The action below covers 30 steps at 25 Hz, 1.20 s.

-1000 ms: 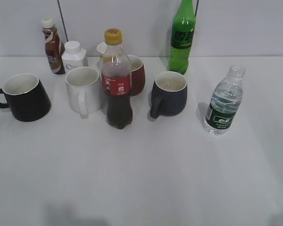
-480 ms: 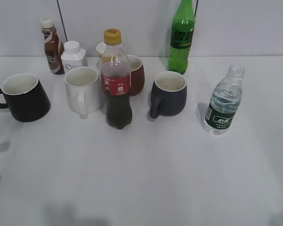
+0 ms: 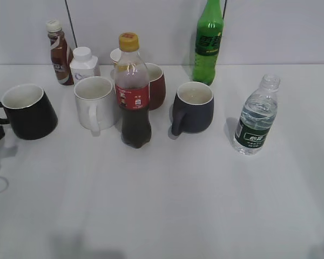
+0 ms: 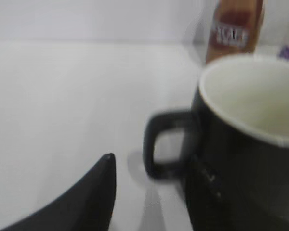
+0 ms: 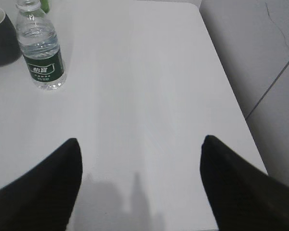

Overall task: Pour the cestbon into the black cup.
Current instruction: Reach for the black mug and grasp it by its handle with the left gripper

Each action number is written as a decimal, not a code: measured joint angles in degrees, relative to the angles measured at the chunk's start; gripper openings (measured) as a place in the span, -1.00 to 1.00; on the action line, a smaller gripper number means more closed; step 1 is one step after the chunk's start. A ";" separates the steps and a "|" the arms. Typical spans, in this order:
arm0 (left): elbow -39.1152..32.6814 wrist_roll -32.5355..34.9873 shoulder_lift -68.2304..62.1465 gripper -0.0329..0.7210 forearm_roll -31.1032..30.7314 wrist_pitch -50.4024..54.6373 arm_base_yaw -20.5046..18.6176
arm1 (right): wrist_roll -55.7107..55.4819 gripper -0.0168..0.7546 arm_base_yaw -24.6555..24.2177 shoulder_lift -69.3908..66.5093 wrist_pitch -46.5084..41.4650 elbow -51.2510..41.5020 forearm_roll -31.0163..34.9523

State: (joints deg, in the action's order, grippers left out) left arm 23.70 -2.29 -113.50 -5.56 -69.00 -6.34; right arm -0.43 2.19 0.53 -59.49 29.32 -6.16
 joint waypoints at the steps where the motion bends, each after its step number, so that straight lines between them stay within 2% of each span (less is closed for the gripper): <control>1: 1.00 0.20 0.00 0.01 -0.05 0.00 0.00 | 0.00 0.57 0.00 0.00 0.00 0.00 0.00; 12: 4.19 2.29 -3.68 -0.02 -0.64 2.23 0.00 | 0.00 0.57 0.00 0.00 0.00 0.00 0.00; 25: 7.69 2.29 -8.71 -0.03 -2.18 -0.29 -0.11 | 0.00 0.57 0.00 0.00 0.00 0.00 0.00; 30: 9.82 2.29 -10.63 -0.16 -2.75 -1.26 -0.22 | -0.05 0.57 0.00 0.00 0.00 0.00 0.00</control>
State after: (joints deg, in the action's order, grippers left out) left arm 33.52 0.00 -124.14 -8.30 -70.26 -6.56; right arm -0.49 2.19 0.53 -59.49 29.32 -6.16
